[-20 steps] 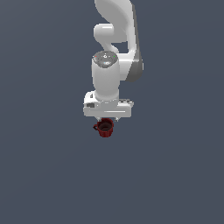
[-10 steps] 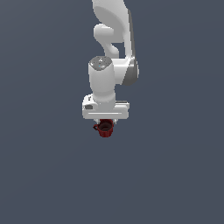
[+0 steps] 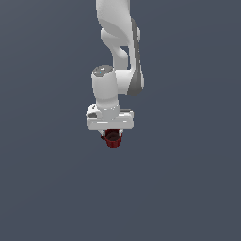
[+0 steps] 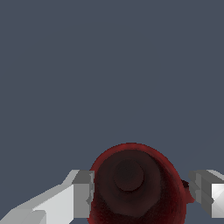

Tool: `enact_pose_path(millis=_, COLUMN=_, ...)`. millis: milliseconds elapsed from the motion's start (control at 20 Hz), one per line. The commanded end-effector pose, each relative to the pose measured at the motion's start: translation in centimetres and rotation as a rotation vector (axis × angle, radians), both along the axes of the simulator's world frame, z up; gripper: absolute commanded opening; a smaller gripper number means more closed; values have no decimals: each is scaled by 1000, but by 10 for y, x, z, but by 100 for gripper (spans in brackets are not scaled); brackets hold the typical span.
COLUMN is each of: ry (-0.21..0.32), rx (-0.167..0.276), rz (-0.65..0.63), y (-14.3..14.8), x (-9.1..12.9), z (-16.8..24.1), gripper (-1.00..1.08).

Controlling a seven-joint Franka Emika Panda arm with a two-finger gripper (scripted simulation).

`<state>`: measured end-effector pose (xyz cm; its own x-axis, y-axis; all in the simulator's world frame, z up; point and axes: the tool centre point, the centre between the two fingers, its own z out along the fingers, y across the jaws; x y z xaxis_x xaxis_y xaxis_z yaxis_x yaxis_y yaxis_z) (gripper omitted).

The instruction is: Pick up the object and move it to a goal position.

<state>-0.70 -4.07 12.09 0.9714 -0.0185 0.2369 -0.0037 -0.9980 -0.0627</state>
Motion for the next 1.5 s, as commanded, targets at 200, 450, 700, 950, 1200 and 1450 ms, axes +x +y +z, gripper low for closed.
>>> enact_pose_path(millis=200, ry=-88, rx=6, rz=-3, y=-10, x=-7, z=-12, gripper=68)
enact_pose_path(millis=450, ry=-155, rx=4, rz=-10, y=-19, x=-15, z=-18, gripper=68)
enact_pose_path(millis=700, ry=-220, rx=-3, rz=-19, y=-27, x=-23, z=-21, gripper=68)
enact_pose_path(millis=950, ry=-270, rx=-14, rz=-27, y=-33, x=-31, z=-23, gripper=68)
enact_pose_path(millis=1200, ry=-302, rx=-22, rz=-34, y=-38, x=-37, z=-23, gripper=68)
enact_pose_path(millis=1450, ry=-318, rx=-27, rz=-37, y=-40, x=-39, z=-22, gripper=68)
